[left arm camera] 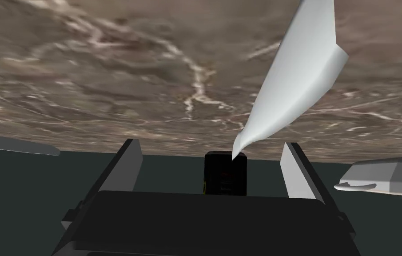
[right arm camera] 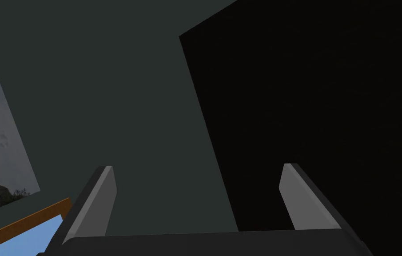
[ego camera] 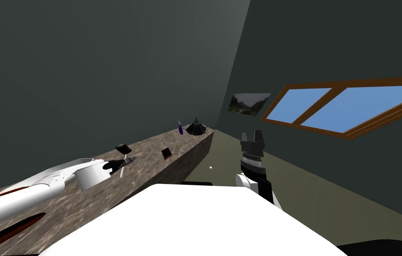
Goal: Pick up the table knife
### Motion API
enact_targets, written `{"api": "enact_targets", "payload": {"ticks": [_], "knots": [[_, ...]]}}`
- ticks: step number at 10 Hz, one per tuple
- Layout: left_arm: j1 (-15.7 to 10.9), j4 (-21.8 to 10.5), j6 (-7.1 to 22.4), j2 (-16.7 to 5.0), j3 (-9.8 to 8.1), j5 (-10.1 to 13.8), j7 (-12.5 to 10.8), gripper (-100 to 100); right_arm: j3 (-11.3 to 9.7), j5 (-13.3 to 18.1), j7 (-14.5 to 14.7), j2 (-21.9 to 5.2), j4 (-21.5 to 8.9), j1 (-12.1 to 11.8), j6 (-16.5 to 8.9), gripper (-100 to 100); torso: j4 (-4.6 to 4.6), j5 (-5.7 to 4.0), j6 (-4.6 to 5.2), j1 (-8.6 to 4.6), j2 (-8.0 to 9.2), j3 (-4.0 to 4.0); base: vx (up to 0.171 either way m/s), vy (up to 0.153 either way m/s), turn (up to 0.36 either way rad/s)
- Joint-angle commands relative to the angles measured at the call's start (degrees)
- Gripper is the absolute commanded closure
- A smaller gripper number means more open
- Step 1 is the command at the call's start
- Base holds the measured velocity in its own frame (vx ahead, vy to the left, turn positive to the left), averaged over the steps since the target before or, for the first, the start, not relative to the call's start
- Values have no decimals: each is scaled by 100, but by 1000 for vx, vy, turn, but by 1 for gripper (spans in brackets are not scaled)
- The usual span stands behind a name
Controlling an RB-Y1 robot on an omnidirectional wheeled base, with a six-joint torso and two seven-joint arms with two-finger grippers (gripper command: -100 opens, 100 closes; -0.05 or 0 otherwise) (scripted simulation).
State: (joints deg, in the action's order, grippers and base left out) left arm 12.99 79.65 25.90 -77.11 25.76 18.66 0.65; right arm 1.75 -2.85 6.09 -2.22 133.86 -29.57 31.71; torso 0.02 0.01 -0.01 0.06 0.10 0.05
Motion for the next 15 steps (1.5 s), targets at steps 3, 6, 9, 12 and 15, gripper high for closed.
{"api": "enact_targets", "payload": {"ticks": [3, 6, 9, 12, 15], "knots": [[-147, -73, 377, 267, 31, -211, -253, -100, 1, 0, 0, 0, 0, 0, 0, 0, 7, 5, -7, 20, 26, 16, -95, 101, -181], [-128, -61, 319, 216, 28, -166, -212, 100, 0, 0, 0, 0, 0, -2, 0, 0, 2, -1, -9, -8, 2, 3, -19, 22, -6], [-113, -82, 355, 207, 36, -168, -208, 100, 0, 0, 0, 0, 0, -2, 0, 0, 9, 7, 5, -8, 0, 6, 0, 0, 0], [-10, 2, 67, 28, -3, -31, -47, 100, 1, 0, 0, 1, 0, -4, 0, 0, 5, 1, -9, -26, -16, -3, 60, -60, 158], [29, 25, 12, -29, -11, 3, -15, 0, 0, 0, 0, 1, 0, -2, 0, 0, 2, -3, 3, -43, -23, -9, 48, -72, 84]]}}
